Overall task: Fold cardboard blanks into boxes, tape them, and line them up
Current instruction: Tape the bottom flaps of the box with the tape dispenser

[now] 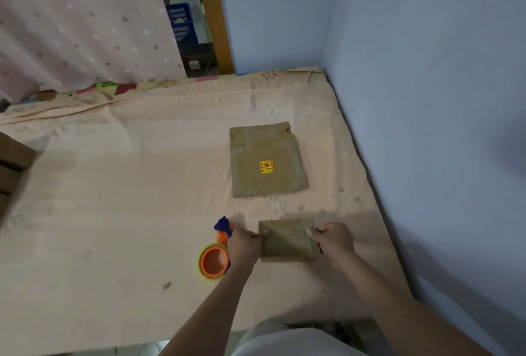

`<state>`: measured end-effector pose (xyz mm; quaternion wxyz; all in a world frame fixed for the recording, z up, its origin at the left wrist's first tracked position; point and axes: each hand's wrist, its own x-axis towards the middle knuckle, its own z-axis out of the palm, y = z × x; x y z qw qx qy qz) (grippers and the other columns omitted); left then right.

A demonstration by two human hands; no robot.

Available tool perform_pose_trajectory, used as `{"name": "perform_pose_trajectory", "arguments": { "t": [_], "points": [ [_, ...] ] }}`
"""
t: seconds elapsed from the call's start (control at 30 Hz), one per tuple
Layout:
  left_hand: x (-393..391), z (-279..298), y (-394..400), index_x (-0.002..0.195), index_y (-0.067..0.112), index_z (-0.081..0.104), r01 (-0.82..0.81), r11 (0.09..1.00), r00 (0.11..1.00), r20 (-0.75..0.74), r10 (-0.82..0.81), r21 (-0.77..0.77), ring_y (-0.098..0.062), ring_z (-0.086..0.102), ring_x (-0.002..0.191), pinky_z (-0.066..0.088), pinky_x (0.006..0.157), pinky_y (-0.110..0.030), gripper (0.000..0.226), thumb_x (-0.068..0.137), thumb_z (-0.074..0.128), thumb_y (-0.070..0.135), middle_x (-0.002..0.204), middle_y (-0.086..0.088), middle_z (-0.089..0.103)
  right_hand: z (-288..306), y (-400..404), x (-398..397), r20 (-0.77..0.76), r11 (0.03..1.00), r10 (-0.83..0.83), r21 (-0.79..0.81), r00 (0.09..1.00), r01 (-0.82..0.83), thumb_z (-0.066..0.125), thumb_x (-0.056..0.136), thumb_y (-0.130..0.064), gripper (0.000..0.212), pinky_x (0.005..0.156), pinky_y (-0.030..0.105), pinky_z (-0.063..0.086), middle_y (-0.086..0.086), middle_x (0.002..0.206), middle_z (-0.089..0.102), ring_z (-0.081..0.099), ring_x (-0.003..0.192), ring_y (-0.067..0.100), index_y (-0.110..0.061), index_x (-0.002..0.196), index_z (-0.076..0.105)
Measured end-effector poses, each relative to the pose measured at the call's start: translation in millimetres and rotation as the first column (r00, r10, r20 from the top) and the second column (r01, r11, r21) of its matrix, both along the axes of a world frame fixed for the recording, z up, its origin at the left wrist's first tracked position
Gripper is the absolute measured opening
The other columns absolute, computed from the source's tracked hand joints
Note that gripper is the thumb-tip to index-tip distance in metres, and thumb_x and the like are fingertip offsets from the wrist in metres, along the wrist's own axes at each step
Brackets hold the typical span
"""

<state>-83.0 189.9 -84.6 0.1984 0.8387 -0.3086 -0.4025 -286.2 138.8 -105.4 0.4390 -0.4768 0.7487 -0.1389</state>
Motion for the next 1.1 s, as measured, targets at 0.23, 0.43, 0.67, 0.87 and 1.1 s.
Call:
{"name": "perform_pose_trajectory", "arguments": {
  "t": [0.23,0.43,0.67,0.87,1.1],
  "points": [
    [9.4,-17.2,4.4,0.068,0.003,0.072,-0.187,0.982,0.946,-0.264,0.186,0.023,-0.039,0.068,0.081,0.059,0.075,-0.053,0.031,0.089,0.072,0.026,0.073,-0.018,0.068,7.8,-6.7,-6.2,0.055,0.993,0.007,0.114,0.998,-0.013,0.074,0.088,-0.017,0.02,0.072,0.042,0.06,0.012,0.075,0.069,0.067,0.073,0.027,-0.006,0.073,0.072],
    [6.1,1.4,14.1,0.083,0.011,0.07,-0.288,0.954,0.881,-0.366,0.3,0.088,-0.029,0.063,0.083,0.058,0.081,-0.047,0.02,0.093,0.068,0.029,0.086,-0.014,0.067,55.6,-29.4,23.3,-0.305,0.834,0.542,0.078,0.783,-0.546,0.058,0.098,-0.027,0.039,0.098,0.034,0.046,0.011,0.134,0.06,0.055,0.127,0.031,-0.011,0.133,0.055],
    [-9.7,16.9,16.3,0.12,0.006,0.043,-0.44,0.838,0.584,-0.606,0.54,0.322,-0.036,0.048,0.111,0.055,0.085,-0.058,0.044,0.095,0.064,0.036,0.118,-0.015,0.046,53.6,-46.1,60.9,-0.212,0.6,0.798,0.209,0.564,-0.772,0.056,0.1,-0.038,0.031,0.082,0.032,0.045,0.007,0.114,0.069,0.062,0.104,0.026,-0.011,0.108,0.071],
    [-36.9,24.5,23.2,0.123,0.003,0.049,-0.61,0.701,0.166,-0.805,0.569,0.369,-0.04,0.055,0.111,0.055,0.082,-0.057,0.025,0.104,0.045,0.018,0.111,-0.02,0.054,49.4,-54.0,54.3,-0.253,0.654,0.754,0.214,0.606,-0.726,0.052,0.101,-0.039,0.034,0.091,0.033,0.048,0.005,0.123,0.069,0.062,0.11,0.027,-0.021,0.122,0.072],
    [-31.8,22.5,5.9,0.142,0.025,0.048,-0.471,0.863,0.492,-0.757,0.429,0.183,-0.04,0.053,0.116,0.055,0.088,-0.057,0.039,0.104,0.049,0.019,0.133,-0.008,0.051,33.3,-47.1,29.2,-0.074,0.881,0.44,0.23,0.895,-0.414,0.055,0.099,-0.045,0.044,0.096,0.038,0.053,0.009,0.117,0.069,0.065,0.105,0.025,-0.011,0.123,0.068]
  ]
}}
